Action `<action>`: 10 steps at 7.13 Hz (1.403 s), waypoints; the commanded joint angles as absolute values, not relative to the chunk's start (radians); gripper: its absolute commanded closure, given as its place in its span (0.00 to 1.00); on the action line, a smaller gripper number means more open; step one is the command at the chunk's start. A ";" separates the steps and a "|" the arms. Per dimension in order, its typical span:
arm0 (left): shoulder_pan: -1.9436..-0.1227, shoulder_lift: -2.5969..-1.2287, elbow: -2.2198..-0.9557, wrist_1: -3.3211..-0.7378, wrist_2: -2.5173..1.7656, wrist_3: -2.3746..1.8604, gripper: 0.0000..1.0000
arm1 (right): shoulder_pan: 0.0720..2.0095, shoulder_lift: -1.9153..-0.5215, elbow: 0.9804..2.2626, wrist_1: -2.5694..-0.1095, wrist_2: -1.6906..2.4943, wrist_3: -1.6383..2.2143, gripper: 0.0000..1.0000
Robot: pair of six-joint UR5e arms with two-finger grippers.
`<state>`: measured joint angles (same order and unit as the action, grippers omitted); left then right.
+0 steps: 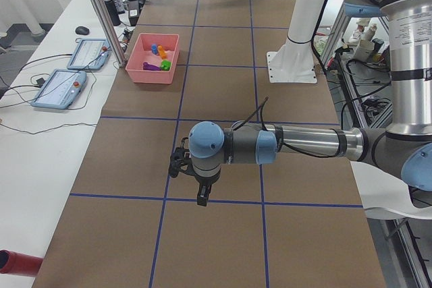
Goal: Put all blocks into box
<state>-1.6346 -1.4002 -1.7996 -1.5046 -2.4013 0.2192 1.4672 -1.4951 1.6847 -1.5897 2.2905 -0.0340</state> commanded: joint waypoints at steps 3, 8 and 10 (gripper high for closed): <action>-1.635 -1.397 -1.807 -1.505 -2.410 0.221 0.00 | 1.514 -1.781 1.870 -1.603 2.284 0.014 0.00; -1.637 -1.325 -1.904 -1.505 -2.411 0.221 0.00 | 1.516 -1.810 1.911 -1.592 2.284 0.025 0.00; -1.635 -1.327 -1.902 -1.506 -2.411 0.221 0.00 | 1.514 -1.810 1.913 -1.592 2.295 0.026 0.00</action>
